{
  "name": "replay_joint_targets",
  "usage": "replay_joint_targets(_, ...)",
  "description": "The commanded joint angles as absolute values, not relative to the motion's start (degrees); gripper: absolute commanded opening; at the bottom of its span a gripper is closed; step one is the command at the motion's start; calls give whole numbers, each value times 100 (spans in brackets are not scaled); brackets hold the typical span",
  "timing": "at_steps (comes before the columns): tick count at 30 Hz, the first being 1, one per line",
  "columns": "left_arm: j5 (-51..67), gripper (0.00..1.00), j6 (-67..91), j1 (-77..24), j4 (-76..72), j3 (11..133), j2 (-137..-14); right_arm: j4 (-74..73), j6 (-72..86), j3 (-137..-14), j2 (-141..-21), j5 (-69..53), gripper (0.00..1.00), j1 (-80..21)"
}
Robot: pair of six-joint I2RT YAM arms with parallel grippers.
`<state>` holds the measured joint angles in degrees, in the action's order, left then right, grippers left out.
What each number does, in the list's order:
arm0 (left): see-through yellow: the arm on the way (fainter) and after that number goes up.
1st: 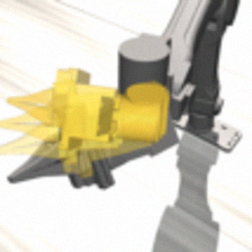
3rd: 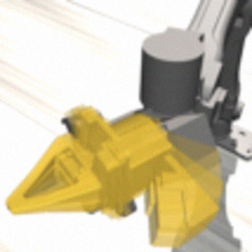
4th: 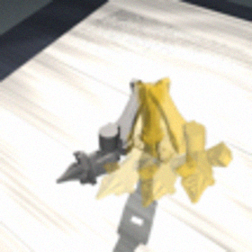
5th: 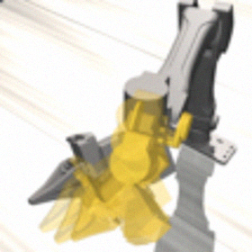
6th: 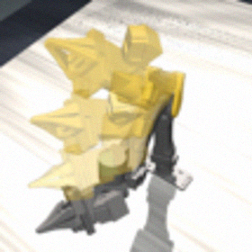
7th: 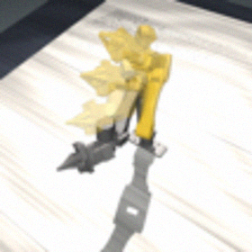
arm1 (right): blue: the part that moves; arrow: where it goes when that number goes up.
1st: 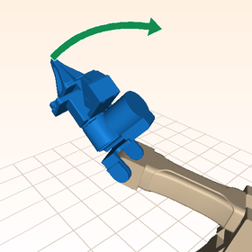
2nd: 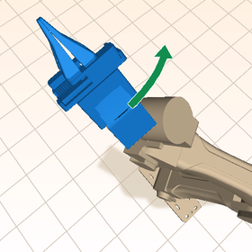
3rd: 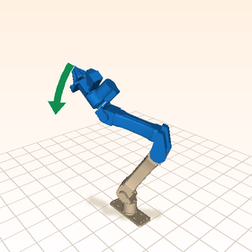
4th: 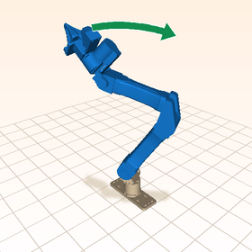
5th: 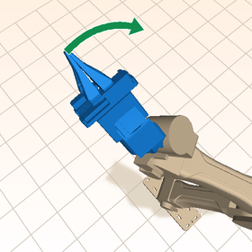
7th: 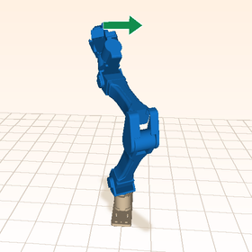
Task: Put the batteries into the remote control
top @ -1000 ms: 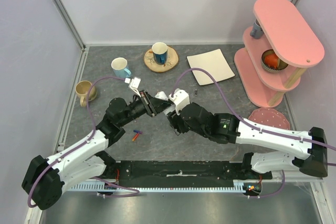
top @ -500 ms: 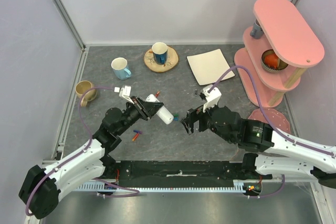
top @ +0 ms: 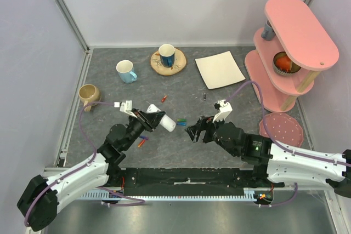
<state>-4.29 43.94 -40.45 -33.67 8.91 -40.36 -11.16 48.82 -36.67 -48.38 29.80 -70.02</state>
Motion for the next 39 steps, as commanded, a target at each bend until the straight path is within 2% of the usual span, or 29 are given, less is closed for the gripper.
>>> replay_joint_targets(1,-1186,2,3868,-4271,-4560,668,-4086,535,5659,-3261,-4939,2664,84,-7014)
replay_joint_targets(6,-1546,2,3665,-4508,-5369,352,-4517,1386,5985,-2902,-5282,2277,68,-6874)
replay_joint_targets(12,-1951,2,3174,-4755,-6054,360,-5184,2187,6223,-2628,-5659,1767,59,-6426)
replay_joint_targets(18,-2320,2,3006,-4764,-7066,202,-6054,2548,6188,-2487,-6134,1083,59,-5881)
replay_joint_targets(28,-2285,2,3208,-4764,-8472,141,-7356,3489,6222,-2566,-7180,334,56,-5432)
replay_joint_targets(39,-2250,2,3217,-4772,-8622,114,-7681,4245,6486,-2584,-8076,17,53,-5326)
